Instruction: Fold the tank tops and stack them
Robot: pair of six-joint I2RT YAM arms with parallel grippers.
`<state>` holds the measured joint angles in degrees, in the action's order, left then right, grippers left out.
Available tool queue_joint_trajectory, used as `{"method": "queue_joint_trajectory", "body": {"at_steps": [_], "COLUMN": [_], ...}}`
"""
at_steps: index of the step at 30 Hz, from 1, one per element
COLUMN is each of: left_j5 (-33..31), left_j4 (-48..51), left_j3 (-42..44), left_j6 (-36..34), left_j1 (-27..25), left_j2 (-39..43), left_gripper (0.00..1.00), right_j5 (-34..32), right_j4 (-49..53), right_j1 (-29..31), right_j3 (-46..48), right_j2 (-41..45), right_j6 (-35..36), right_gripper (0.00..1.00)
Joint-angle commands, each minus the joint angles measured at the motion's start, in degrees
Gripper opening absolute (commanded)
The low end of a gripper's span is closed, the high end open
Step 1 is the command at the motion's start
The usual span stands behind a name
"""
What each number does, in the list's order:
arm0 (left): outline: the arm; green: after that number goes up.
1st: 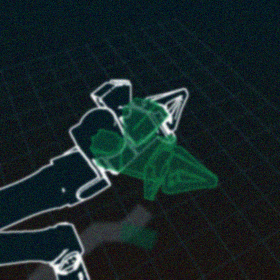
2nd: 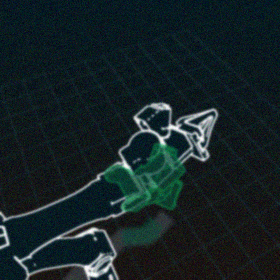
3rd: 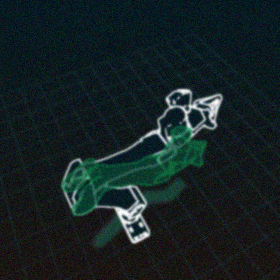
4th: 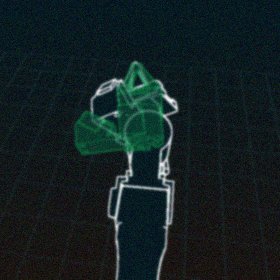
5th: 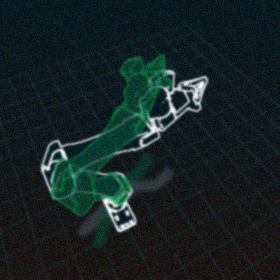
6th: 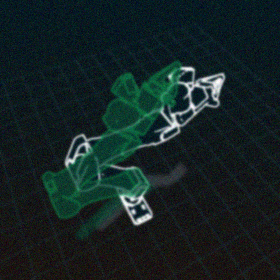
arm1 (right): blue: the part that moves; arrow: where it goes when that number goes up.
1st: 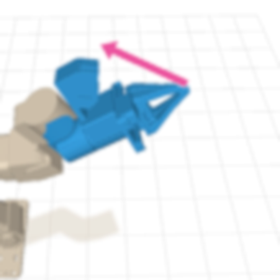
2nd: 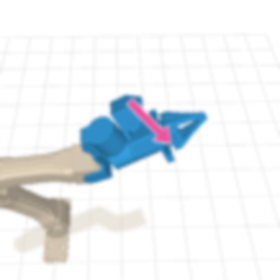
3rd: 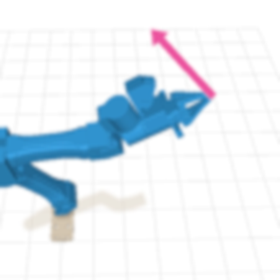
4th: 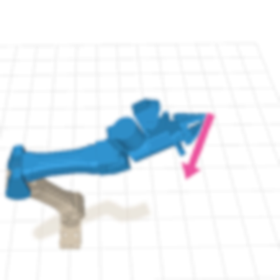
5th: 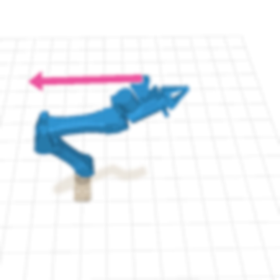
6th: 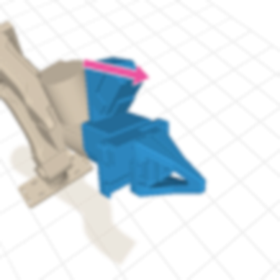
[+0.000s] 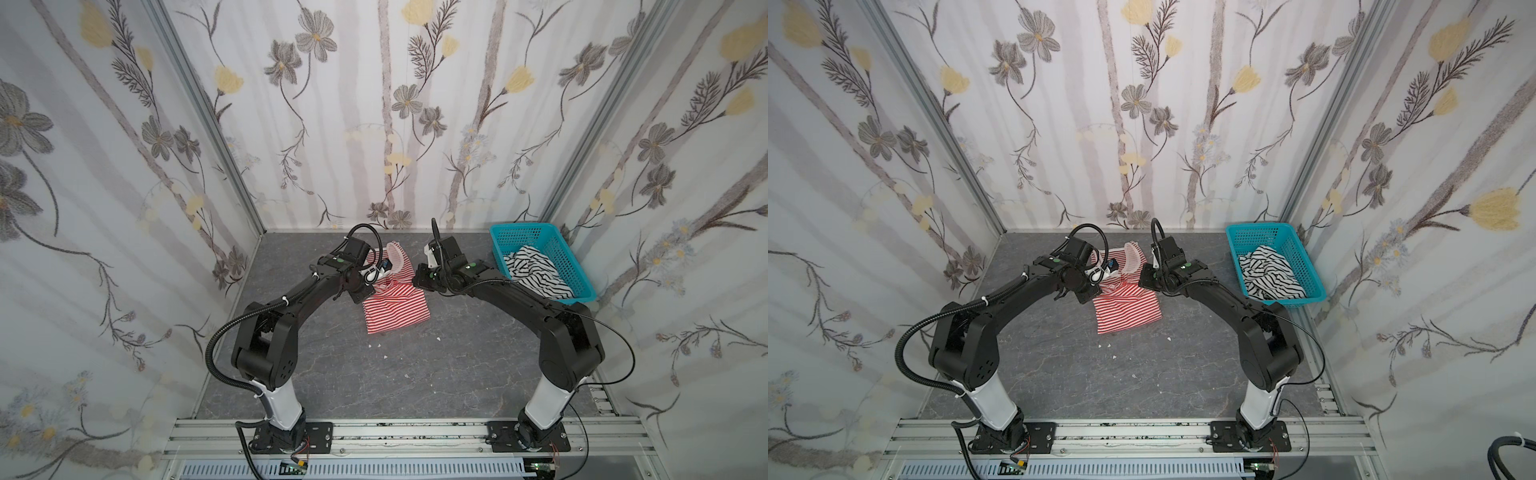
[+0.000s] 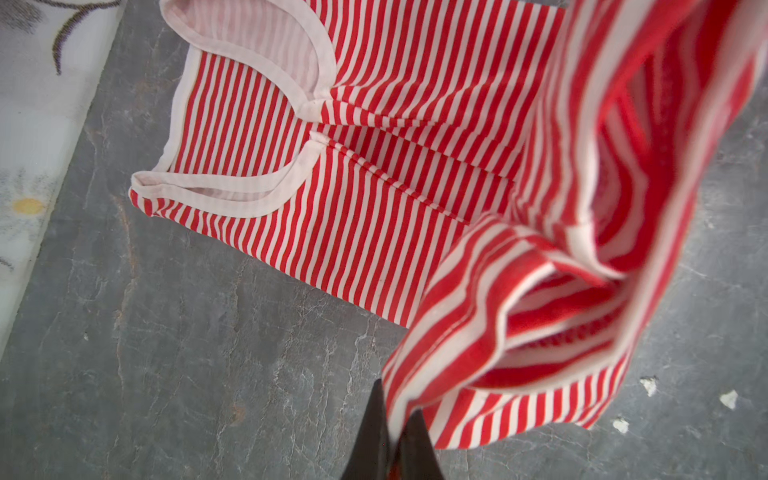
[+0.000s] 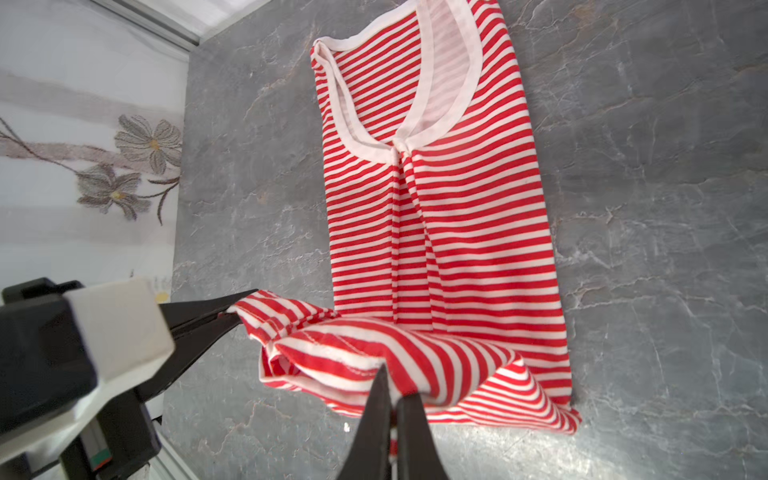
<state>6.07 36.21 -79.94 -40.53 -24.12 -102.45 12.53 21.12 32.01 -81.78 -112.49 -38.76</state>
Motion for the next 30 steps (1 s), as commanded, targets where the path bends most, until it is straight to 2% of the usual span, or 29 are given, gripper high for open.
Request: {"method": "queue_joint_trajectory", "body": {"at_steps": [1,10,17,19,21,24,28,30], "left_j5": [0.3,0.1,-0.8,-1.4,-2.8,-4.5,-3.1,0.4], "left_j4": [-1.6,-2.7,-3.4,-3.8,-4.6,-6.0,-7.5,-7.6], "left_j3": [-2.3,-9.3,-13.1,-14.1,-15.3,-15.9,-12.1,-9.2], "left_j6": [0.8,2.4,3.8,5.1,7.2,11.2,14.6,14.8], "left_j1": [1.0,3.0,3.2,3.3,3.7,4.0,3.9,3.5], "left_j2": [-3.4,-12.9,-17.9,-18.4,-18.3,-16.6,-11.6,-9.4], "left_gripper": [0.00,0.00,0.11,0.15,0.18,0.20,0.22,0.23], "right_j5": [2.4,5.2,6.8,8.2,9.0,9.5,8.8,7.8], "right_j4": [-0.8,-2.0,-3.6,-5.1,-6.9,-9.3,-13.6,-13.4], "right_j1": [-1.1,-3.7,-5.4,-6.0,-6.2,-6.0,-5.7,-4.7], "right_j3": [-2.8,-8.8,-11.9,-12.2,-12.2,-10.3,-3.5,-1.5], "right_j2": [-4.1,-14.0,-18.6,-19.0,-18.4,-15.7,-10.8,-9.4], "right_j6": [1.3,1.1,-0.8,-1.2,-1.2,-0.9,-1.8,-1.9], "right_gripper": [0.00,0.01,0.07,0.19,0.40,0.54,0.54,0.51]}}
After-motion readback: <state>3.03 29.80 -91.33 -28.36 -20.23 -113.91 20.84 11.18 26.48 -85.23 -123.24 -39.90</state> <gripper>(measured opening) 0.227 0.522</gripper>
